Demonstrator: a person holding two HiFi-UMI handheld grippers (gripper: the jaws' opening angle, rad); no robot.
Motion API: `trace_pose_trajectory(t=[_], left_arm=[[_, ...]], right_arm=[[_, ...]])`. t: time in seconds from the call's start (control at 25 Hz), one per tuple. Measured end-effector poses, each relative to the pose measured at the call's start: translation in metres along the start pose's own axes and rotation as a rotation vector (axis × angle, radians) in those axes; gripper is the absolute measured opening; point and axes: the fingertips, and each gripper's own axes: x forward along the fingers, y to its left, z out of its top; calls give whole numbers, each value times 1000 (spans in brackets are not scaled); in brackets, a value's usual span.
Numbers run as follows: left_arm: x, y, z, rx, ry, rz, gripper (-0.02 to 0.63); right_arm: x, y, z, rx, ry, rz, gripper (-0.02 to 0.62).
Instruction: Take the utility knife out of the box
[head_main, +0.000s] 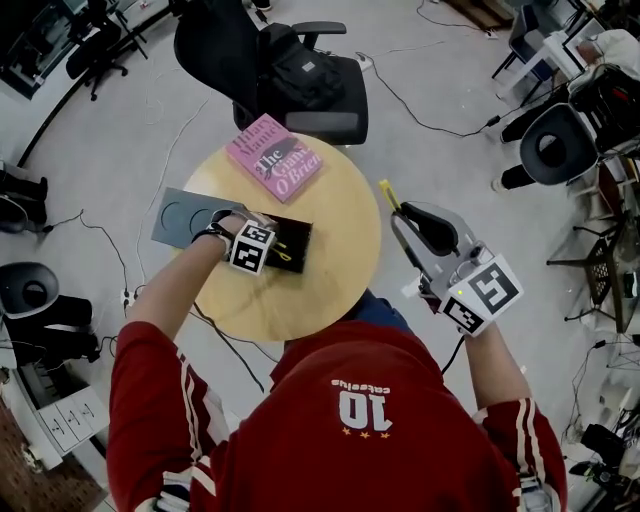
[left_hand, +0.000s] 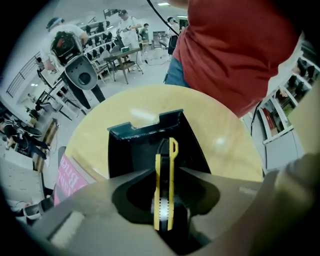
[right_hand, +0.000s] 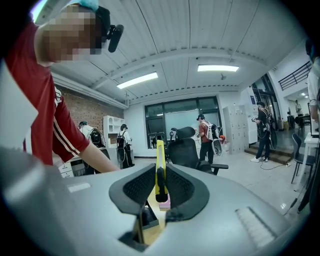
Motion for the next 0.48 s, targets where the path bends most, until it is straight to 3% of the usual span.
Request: trace_pose_trajectory(t=[0.48], left_arm=[[-67,15,21,-176,-116,204,127]], right_arm=[[4,29,27,-25,23,88,63]])
